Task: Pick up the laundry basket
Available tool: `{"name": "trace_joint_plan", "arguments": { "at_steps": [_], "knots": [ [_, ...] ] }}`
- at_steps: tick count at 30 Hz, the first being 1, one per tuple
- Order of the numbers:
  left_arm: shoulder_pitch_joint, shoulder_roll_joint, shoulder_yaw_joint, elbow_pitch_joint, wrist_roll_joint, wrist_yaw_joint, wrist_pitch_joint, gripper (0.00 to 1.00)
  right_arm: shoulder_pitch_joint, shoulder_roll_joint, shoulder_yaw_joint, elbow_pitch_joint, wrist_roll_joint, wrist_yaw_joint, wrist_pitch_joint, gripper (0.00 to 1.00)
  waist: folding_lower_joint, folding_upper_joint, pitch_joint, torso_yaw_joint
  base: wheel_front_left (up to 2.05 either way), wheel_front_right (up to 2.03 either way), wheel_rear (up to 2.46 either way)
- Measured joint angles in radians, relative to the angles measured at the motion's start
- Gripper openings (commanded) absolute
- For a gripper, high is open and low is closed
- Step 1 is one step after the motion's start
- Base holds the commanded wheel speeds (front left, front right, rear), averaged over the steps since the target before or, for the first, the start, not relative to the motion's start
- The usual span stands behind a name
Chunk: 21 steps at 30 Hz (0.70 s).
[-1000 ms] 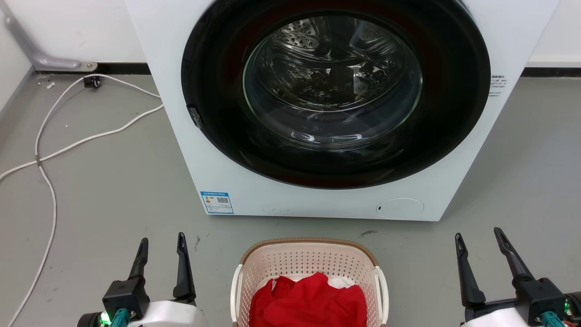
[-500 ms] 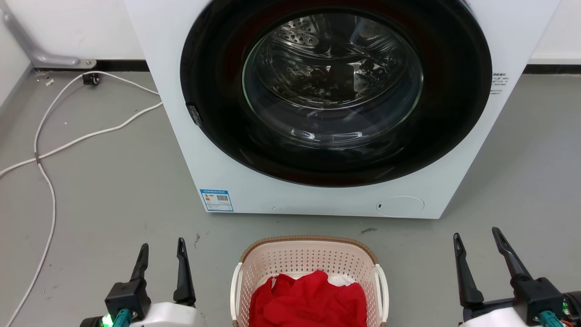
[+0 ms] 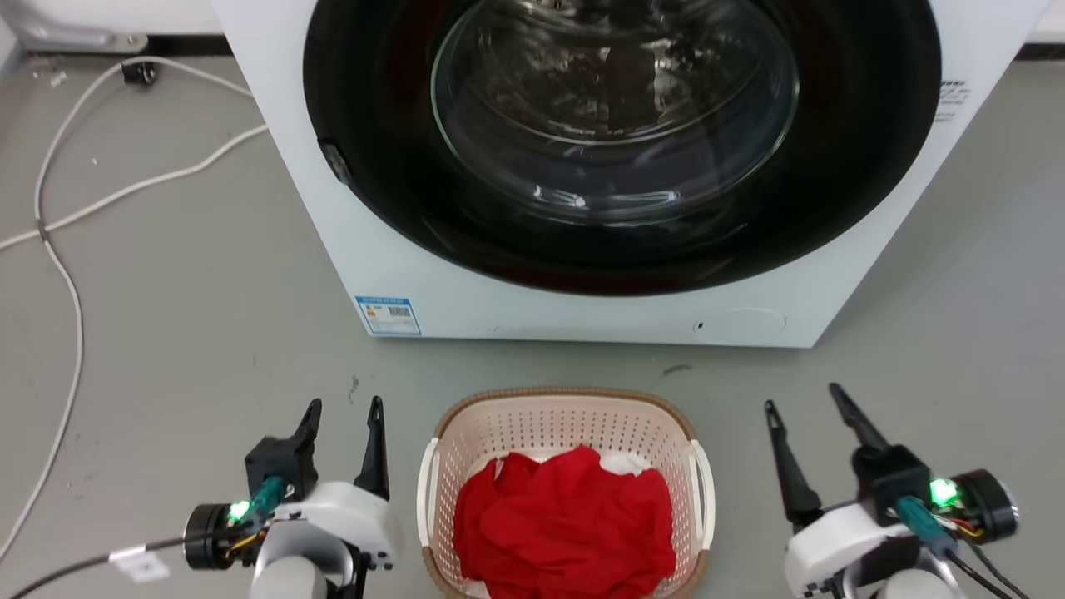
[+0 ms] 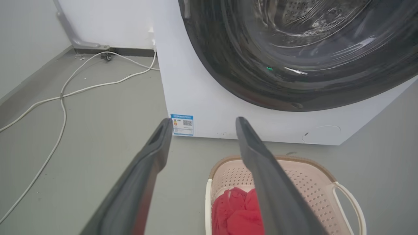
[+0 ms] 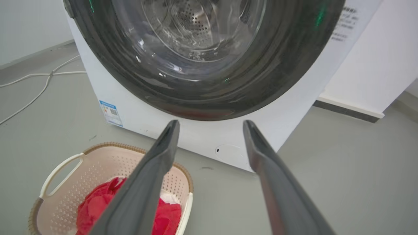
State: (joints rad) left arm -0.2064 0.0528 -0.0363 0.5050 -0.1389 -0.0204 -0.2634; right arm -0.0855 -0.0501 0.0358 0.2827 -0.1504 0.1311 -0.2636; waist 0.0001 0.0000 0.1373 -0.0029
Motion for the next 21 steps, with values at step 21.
{"name": "trace_joint_plan", "arguments": {
  "at_steps": [21],
  "knots": [
    [-0.464, 0.055, -0.099, 0.648, 0.041, -0.095, 0.046, 1.00, -0.498, 0.000, 0.195, 0.761, 0.037, 0.000, 0.026, 1.00, 0.0000, 0.0000, 0.279, -0.031, 0.00, 0.00, 0.00]
  ]
}}
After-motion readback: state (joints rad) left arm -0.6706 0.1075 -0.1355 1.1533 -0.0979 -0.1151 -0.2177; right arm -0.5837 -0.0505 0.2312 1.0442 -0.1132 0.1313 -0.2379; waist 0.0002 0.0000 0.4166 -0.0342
